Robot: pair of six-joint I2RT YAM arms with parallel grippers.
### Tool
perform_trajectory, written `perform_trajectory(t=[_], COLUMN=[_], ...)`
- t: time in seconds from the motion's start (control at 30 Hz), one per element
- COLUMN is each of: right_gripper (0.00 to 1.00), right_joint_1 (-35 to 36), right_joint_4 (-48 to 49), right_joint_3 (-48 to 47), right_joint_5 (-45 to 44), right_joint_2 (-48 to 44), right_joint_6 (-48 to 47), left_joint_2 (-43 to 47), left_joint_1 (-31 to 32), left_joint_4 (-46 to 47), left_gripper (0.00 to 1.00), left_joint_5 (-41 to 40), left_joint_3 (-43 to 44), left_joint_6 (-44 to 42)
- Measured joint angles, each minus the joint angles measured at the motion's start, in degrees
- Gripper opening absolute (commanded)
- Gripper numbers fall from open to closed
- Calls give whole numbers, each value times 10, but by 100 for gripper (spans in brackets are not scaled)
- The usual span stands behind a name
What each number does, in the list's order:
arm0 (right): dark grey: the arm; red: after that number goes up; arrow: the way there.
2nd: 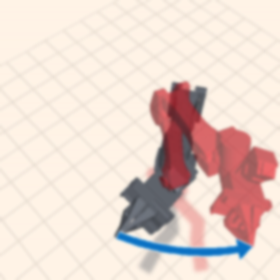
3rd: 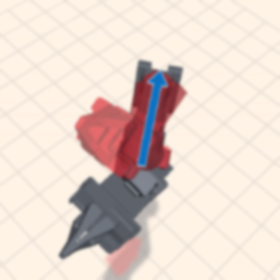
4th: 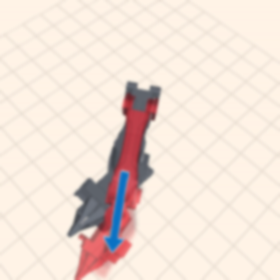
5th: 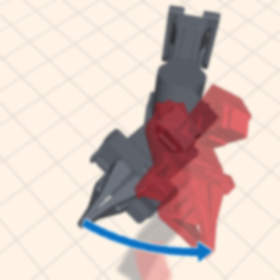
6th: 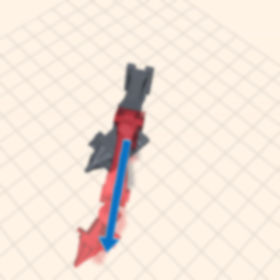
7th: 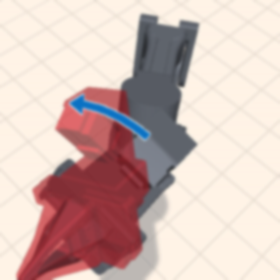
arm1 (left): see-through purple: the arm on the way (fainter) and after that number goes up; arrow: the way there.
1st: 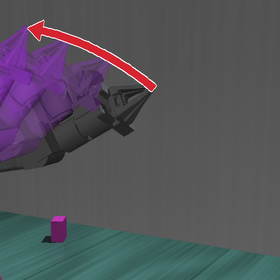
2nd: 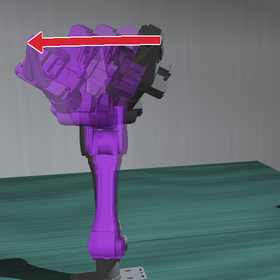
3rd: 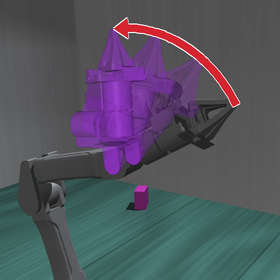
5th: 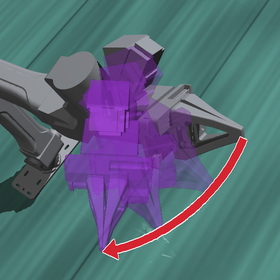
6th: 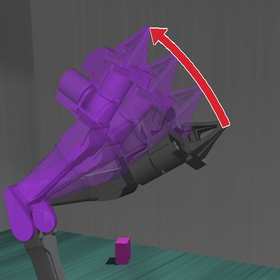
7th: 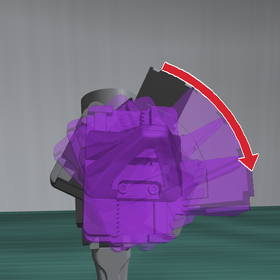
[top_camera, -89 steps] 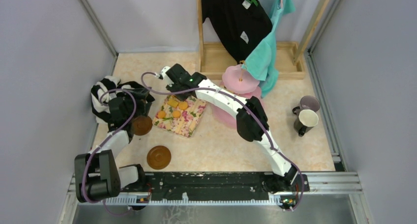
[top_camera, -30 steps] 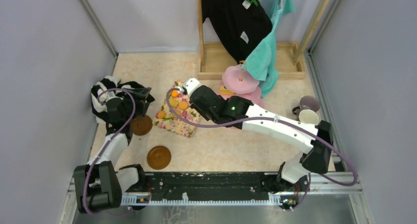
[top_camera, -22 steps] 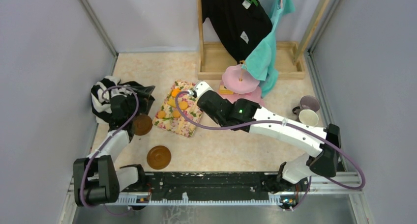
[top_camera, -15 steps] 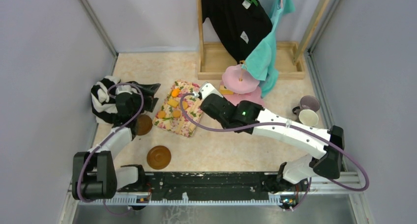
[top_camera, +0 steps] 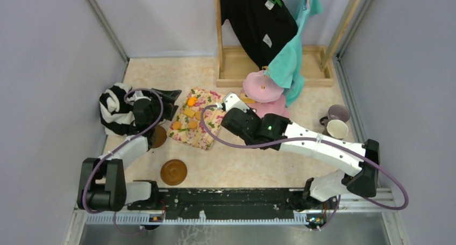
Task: Serve the afternoon tea
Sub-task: Place the desert on the desert table.
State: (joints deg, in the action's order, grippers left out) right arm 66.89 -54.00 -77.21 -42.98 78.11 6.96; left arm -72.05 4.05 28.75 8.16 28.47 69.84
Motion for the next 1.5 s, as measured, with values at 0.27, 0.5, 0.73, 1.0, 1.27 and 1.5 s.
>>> perform_trajectory(t=[0.27,0.5,0.73,1.0,1.27,1.5], right_gripper=[0,0,0,0,0,0], right_joint_1=[1,1,1,1,0,-10], right_joint_4=[-14,-24,-26,-25,-9,8], right_joint_3=[11,15,24,26,35,45], right_joint_5=[-28,-45,-57,-69,-74,-74], right_joint_2=[-1,-1,-1,0,7,14], right_joint_6=[4,3,1,1,-9,-19], left_joint_2=[-4,-7,-14,-16,-18,-23], left_joint_1=[6,7,10,11,11,11], left_joint_4=[3,9,14,23,31,37], left_gripper=[95,95,95,95,95,95], left_joint_5=[-6,-7,-7,-7,-6,-6], left_joint_3=[0,7,7,7,7,7], left_joint_6=[0,0,2,5,7,10])
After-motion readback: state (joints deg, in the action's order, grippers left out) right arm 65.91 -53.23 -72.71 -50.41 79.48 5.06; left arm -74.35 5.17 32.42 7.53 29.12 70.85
